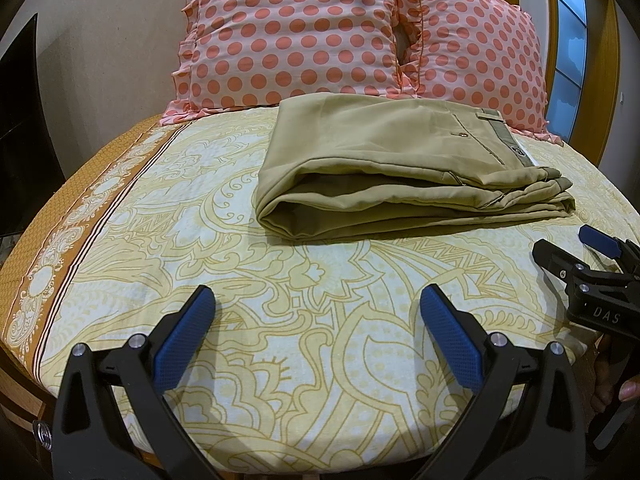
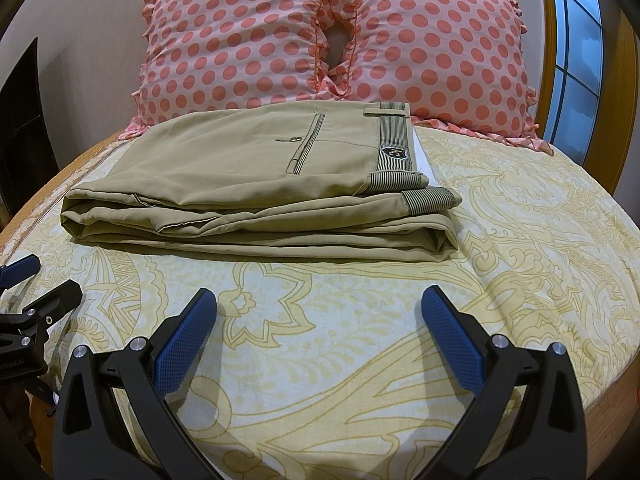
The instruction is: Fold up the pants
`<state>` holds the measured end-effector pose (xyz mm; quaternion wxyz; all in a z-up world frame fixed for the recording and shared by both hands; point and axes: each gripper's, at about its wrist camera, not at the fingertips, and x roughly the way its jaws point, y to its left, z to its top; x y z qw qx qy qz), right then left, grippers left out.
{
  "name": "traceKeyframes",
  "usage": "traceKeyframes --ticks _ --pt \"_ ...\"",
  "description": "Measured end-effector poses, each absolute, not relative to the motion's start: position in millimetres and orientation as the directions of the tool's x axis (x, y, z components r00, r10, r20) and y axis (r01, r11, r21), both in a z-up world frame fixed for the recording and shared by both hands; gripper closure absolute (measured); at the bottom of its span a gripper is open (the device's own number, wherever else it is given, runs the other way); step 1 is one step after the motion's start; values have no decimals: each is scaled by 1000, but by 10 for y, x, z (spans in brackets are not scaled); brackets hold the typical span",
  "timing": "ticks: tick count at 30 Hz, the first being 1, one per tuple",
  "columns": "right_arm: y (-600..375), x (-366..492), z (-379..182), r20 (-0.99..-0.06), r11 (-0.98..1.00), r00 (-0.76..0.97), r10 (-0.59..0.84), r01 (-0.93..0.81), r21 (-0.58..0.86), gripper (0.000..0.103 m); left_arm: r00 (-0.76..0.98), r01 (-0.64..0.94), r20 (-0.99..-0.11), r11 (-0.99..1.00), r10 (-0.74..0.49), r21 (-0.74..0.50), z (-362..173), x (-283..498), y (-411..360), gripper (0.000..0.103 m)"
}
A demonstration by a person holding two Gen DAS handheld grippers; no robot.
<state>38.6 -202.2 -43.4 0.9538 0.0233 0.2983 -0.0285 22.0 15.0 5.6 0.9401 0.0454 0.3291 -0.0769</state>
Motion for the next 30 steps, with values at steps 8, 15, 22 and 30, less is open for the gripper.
traceKeyframes --ticks 8,15,22,30 --pt "-2015 386 -431 -570 997 821 -42 69 27 1 772 174 -626 984 -114 35 55 221 149 2" --pt "-2013 385 -431 -569 997 821 -42 69 27 1 772 174 -626 984 -114 35 54 221 150 2" --pt "-2012 388 -429 -568 997 822 -42 69 27 1 769 174 -629 984 -114 35 55 231 155 2" --pt "-2006 391 -432 -567 997 823 -43 70 27 1 772 173 -626 984 -113 35 71 255 169 2"
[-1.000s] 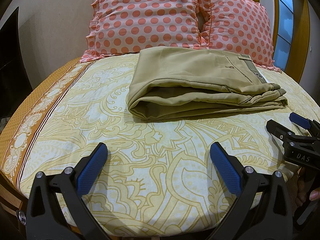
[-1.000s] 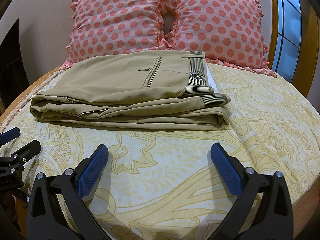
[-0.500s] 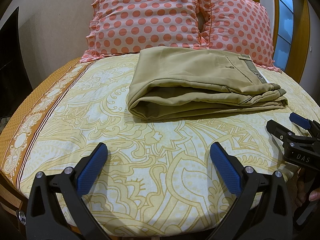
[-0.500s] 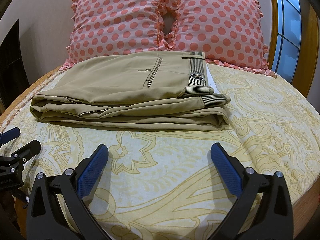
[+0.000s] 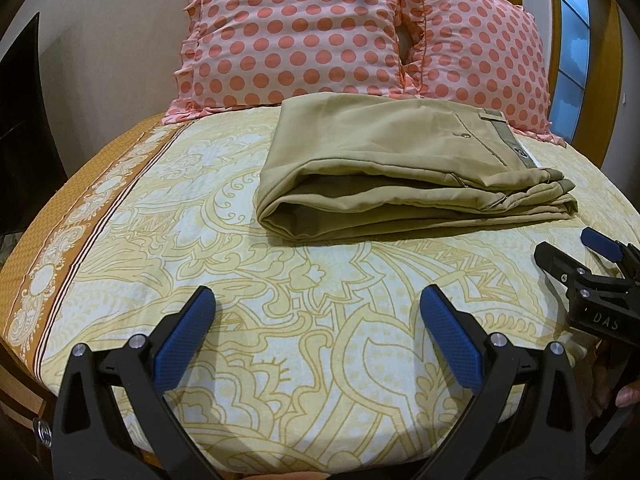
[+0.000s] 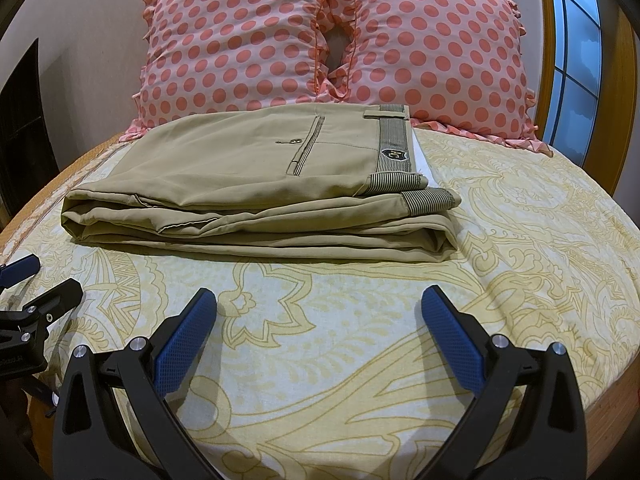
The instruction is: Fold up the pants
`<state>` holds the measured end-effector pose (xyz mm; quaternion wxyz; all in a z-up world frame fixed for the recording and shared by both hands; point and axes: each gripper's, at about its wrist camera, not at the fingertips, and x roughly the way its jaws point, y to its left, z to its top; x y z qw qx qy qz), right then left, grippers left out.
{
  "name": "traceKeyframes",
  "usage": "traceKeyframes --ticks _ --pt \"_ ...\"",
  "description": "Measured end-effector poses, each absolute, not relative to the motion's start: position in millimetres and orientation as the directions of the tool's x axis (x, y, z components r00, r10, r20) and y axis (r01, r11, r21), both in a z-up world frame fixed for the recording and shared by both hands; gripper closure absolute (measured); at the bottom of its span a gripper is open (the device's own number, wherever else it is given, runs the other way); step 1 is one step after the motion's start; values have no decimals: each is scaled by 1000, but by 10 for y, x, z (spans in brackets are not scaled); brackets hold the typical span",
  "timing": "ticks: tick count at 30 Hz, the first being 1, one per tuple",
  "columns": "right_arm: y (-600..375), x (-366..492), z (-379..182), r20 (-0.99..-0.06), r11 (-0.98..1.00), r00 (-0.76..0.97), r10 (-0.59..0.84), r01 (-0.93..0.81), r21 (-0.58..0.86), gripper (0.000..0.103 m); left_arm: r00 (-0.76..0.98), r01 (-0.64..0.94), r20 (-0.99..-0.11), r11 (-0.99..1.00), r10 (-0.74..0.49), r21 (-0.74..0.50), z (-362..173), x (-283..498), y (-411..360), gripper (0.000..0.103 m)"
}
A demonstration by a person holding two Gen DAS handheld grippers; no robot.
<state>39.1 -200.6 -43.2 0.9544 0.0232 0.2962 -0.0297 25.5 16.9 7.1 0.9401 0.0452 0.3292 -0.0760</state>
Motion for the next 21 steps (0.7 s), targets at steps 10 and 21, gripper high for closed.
traceKeyframes --ticks 10,21 --pt "-2003 392 -435 -565 997 824 -44 72 27 1 772 173 -625 984 -114 35 69 264 173 2" --pt "-2002 395 -440 -565 997 824 -45 73 26 1 771 170 -627 985 -111 35 71 273 171 2"
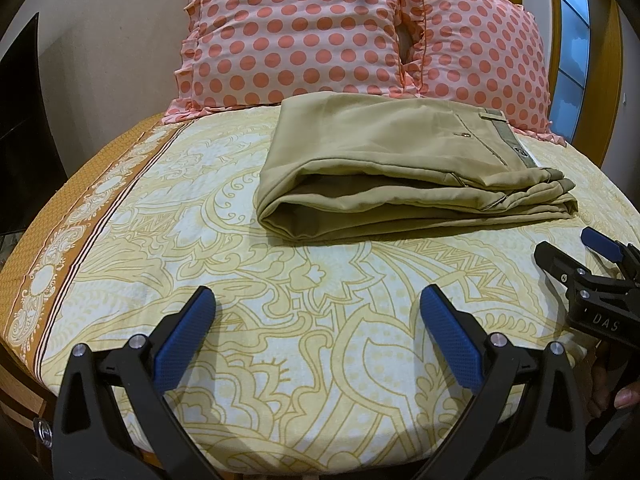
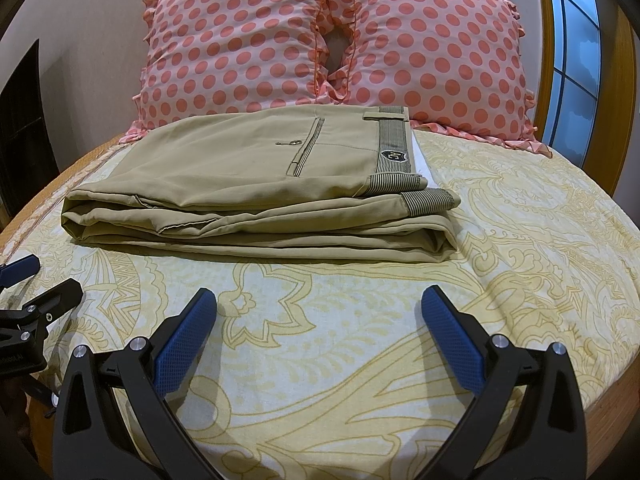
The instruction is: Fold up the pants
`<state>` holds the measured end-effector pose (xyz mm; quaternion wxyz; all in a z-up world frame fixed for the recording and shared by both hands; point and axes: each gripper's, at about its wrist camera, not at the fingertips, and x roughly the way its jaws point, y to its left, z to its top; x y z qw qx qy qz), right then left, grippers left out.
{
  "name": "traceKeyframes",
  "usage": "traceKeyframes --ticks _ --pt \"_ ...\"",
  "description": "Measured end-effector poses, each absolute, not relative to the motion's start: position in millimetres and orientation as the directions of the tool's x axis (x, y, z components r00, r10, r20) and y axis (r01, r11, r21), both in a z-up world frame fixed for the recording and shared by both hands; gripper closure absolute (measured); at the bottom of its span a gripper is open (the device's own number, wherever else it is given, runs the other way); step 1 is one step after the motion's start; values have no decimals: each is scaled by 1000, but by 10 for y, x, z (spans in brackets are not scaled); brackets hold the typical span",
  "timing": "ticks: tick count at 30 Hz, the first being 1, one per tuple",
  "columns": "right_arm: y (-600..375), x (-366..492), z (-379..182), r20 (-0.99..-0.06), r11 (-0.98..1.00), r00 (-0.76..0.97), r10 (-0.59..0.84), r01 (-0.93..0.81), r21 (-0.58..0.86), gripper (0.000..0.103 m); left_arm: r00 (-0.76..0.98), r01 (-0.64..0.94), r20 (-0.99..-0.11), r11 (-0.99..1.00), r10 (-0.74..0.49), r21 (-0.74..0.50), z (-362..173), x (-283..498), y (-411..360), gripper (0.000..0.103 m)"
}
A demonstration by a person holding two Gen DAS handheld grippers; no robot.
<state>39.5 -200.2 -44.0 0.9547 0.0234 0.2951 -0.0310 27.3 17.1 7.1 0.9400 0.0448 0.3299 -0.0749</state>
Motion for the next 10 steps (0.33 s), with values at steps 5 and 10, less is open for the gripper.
traceKeyframes --ticks 5,10 --pt "-2001 396 -443 -565 997 824 -45 73 26 1 770 170 -628 985 -111 35 68 266 168 2" --pt "-1993 400 -447 -564 997 825 -46 74 26 1 770 170 -628 985 -111 35 69 269 169 2"
